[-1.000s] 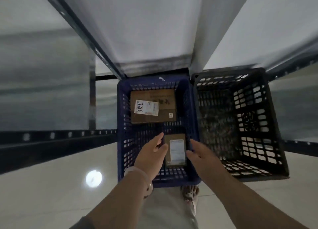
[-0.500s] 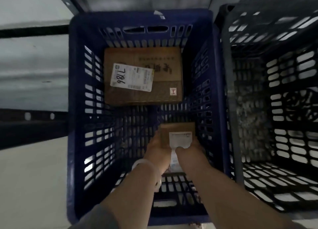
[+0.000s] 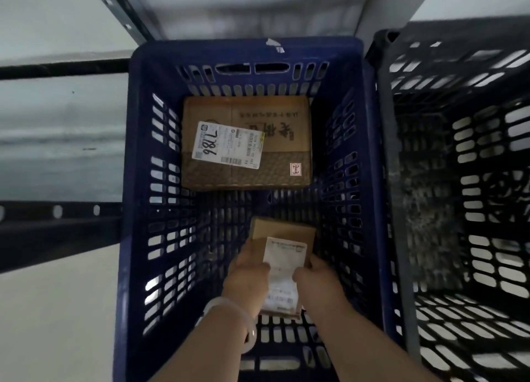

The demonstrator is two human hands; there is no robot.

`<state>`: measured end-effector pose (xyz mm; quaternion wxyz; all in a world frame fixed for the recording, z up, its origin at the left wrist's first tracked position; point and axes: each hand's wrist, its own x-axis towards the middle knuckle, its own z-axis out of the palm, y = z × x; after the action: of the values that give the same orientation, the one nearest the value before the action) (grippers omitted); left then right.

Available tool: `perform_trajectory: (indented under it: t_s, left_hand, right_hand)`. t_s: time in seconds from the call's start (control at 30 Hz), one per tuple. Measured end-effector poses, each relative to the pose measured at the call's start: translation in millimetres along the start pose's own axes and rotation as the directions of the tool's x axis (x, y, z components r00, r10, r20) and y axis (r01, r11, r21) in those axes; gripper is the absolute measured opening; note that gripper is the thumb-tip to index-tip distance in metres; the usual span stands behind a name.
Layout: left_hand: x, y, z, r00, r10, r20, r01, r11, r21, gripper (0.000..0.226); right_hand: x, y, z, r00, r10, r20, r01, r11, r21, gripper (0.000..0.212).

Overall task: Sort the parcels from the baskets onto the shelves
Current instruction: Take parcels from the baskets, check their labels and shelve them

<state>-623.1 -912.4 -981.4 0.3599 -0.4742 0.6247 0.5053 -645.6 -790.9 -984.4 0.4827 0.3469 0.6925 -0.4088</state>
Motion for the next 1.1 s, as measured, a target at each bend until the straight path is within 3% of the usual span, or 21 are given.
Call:
perform_trajectory:
  t_s: [0.13,0.27,0.47,0.63,0.83,1.03,1.1]
  left_hand:
    - [-4,-16,-10,0.997,-0.081,-0.013,0.078,0.98,-0.183,0.074]
    - [-84,35,-27,0.999,-0.031,-0.008,0.028,0.974,-0.226,0.055]
    - [-195,111,-57,0.985,0.17,-0.017,-0.165,0.927,-0.336,0.033]
    - [-310,184,-85,0.946,0.322,-0.019,-0.314,0.904,-0.289,0.04]
    - [-479,257,-117,0.848,0.529,0.016,-0.518,0.835,-0.184,0.05]
    - [-626,298,-137,0.626,0.778,0.058,-0.774,0.629,-0.075,0.049]
    - [-666,307,-142,0.587,0.805,0.086,-0.8,0.593,-0.094,0.048]
  right_hand:
    - [-38,-6,-5,0.998,-0.048,-0.038,0.054,0.982,0.179,0.042]
    - [-89,-28,-20,0.995,-0.088,-0.053,0.098,0.967,0.236,0.051]
    - [-186,-84,-67,0.948,-0.309,-0.078,0.317,0.889,0.329,0.054]
    - [-307,-142,-121,0.882,-0.45,-0.138,0.467,0.802,0.372,0.053]
    - [-487,-189,-185,0.781,-0.611,-0.127,0.609,0.703,0.366,0.054]
    - [-636,-204,-231,0.634,-0.714,-0.298,0.773,0.577,0.263,0.045]
    - [-676,-202,-243,0.581,-0.72,-0.379,0.814,0.521,0.257,0.044]
